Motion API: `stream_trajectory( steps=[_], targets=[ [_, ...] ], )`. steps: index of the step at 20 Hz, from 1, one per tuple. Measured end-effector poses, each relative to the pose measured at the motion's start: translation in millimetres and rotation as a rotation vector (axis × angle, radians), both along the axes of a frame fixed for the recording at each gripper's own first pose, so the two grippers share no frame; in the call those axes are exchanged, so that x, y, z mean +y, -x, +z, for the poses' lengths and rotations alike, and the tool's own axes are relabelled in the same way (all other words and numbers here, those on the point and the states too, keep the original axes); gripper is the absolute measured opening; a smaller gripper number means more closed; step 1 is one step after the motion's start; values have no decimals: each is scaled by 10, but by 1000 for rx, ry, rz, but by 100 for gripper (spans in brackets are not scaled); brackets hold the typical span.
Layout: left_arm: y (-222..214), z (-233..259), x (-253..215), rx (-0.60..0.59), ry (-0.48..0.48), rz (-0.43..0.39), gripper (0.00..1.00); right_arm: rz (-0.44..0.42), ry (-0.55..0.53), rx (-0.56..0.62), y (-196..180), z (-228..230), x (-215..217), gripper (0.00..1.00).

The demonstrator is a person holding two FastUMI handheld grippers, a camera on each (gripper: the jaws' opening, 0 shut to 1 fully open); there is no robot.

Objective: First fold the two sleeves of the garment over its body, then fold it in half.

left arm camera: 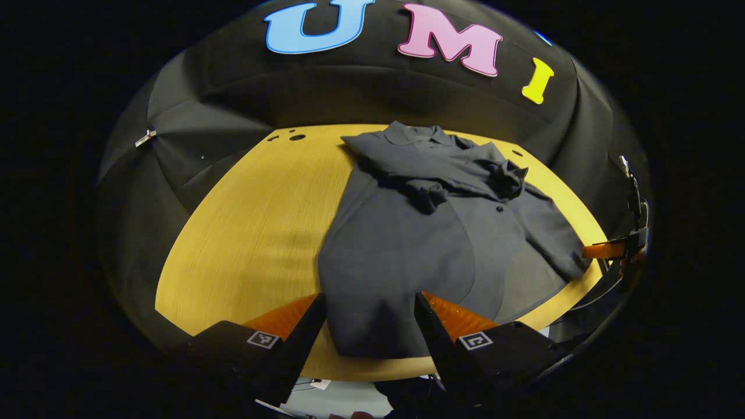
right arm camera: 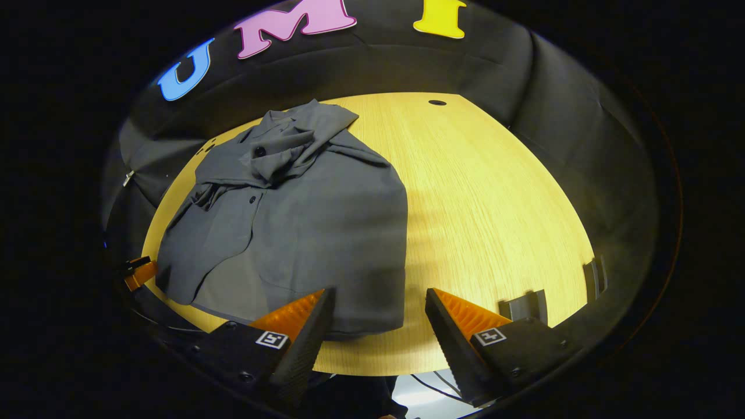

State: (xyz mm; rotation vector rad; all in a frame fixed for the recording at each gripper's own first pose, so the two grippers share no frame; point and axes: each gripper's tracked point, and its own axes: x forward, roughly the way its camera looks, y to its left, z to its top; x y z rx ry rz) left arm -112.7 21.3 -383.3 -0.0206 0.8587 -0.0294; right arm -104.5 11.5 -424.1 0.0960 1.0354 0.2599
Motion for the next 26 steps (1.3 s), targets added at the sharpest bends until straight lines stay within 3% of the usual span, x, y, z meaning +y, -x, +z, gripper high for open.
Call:
stream_trajectory(
  steps=[5, 13, 14, 15, 18, 19, 20, 22, 26],
  targets=[
    [47, -220, 154, 58, 1, 85, 96, 30, 3, 19, -42, -94, 122, 99],
    [7, -371, 41, 106, -42, 66, 99, 120, 56, 7, -80, -186, 236, 98],
    [-9, -379, -69, 114, -39, 15, 92, 129, 53, 4, -73, -207, 273, 93],
    [-27, -370, -166, 102, -22, -37, 71, 150, 37, -8, -91, -209, 360, 86],
    [-92, -365, -236, 136, 51, 4, 11, 266, 39, -31, -42, -161, 566, 25],
    [-105, -353, -221, 154, 90, 17, 8, 275, 45, -26, -42, -172, 582, 10],
    [-107, -347, -234, 169, 122, 25, 6, 261, 37, -19, -49, -155, 584, 6],
    [-41, -340, -221, 212, 129, 21, 6, 226, -3, 20, 13, -140, 565, 6],
    [44, -263, -214, 240, 139, 23, 6, 249, -33, 40, 264, -15, 492, 5]
  ],
)
